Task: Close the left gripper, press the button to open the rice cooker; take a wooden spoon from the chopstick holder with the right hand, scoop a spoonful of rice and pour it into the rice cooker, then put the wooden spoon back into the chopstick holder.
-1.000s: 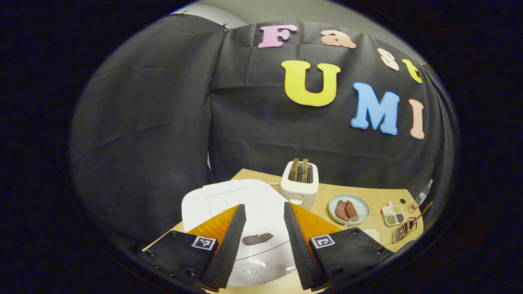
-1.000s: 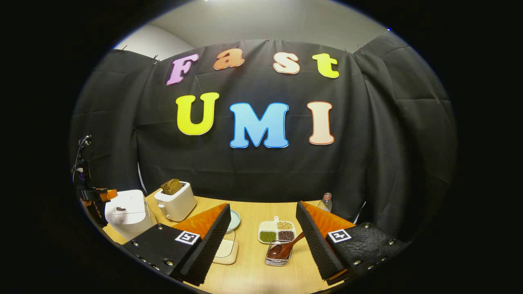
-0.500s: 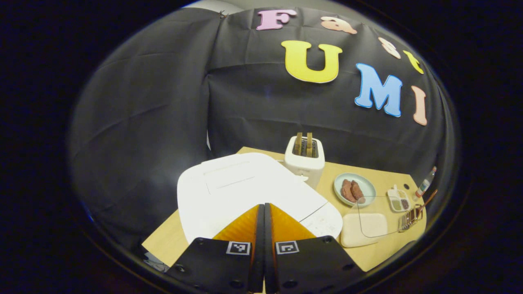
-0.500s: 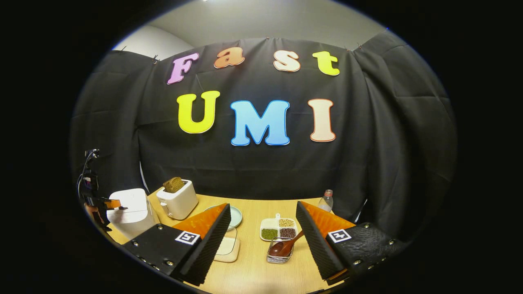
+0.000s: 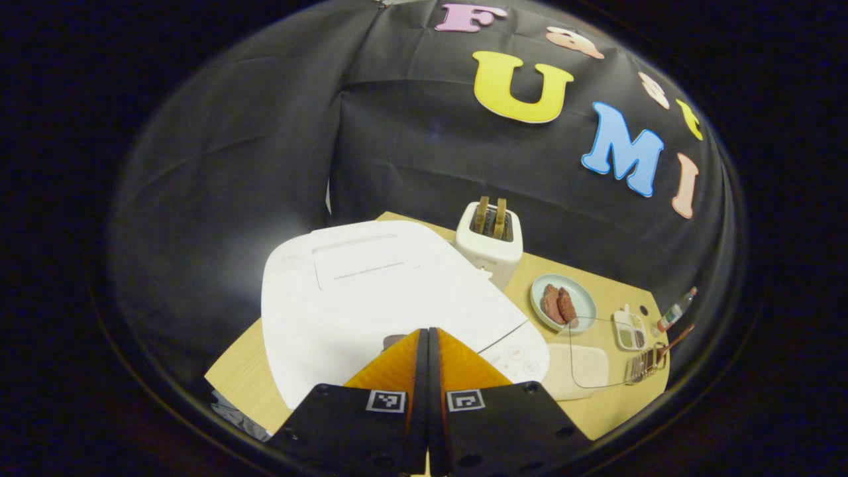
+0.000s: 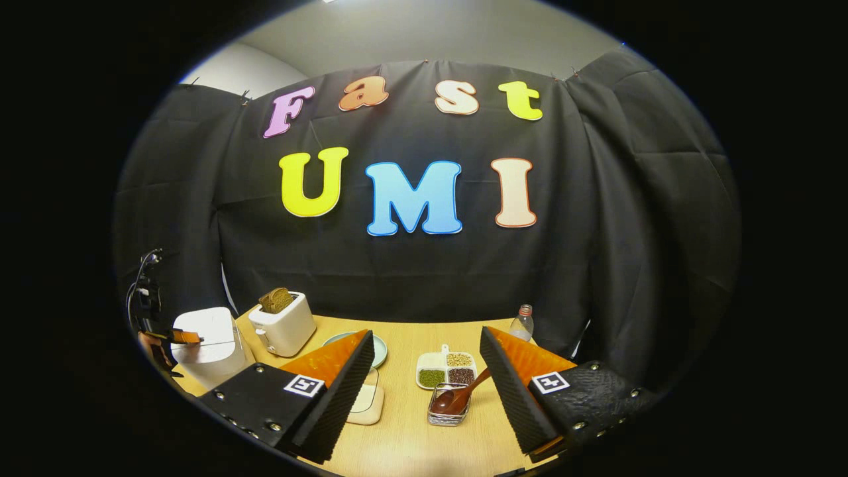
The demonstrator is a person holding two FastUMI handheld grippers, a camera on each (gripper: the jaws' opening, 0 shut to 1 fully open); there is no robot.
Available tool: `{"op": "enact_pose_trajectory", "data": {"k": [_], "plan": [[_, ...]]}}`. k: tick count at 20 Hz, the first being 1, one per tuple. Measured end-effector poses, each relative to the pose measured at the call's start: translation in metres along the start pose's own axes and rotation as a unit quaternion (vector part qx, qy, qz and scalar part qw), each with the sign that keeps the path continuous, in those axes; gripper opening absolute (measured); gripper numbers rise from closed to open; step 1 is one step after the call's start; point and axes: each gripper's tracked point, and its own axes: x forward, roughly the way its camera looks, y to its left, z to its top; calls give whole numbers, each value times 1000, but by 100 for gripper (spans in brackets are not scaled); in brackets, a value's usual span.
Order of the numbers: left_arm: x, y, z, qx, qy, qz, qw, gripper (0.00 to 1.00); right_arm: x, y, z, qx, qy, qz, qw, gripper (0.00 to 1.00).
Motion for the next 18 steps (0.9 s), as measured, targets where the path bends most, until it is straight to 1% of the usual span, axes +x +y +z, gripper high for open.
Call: {"op": "enact_pose_trajectory", "data": {"k": [1,2,3,4,6,7,8,10,11,12,13,15,18], "plan": [[-6,2,22,1,-38,12,999,11,0,0,2,-1,-2,0,1000,98],[-20,3,45,2,-77,20,997,9,1,-1,2,-3,-2,-1,1000,98],[-27,-3,72,2,-123,14,992,10,1,0,3,-3,-3,0,1000,98],[-43,-7,94,4,-157,11,987,22,2,1,3,-2,-4,1,1000,98],[-65,-10,122,14,-199,11,980,54,3,2,4,-3,-5,2,1000,98],[-72,-13,129,18,-211,8,977,70,4,3,5,-1,-6,3,1000,98],[-80,-20,135,20,-220,3,975,79,4,4,5,1,-7,4,1000,98],[-93,-34,140,24,-239,-8,971,92,5,3,7,2,-10,5,1000,98],[-100,-41,141,28,-250,-12,968,90,6,3,8,1,-12,5,1000,98],[-104,-48,135,30,-255,-16,966,92,7,1,9,3,-13,5,1000,98],[-109,-57,133,35,-261,-19,964,96,7,-1,9,7,-14,5,1000,98],[-123,-80,131,52,-275,-34,959,99,10,-8,8,16,-15,2,1000,98],[-144,-114,126,84,-290,-52,952,98,16,-26,2,32,-11,-11,999,98]]}}
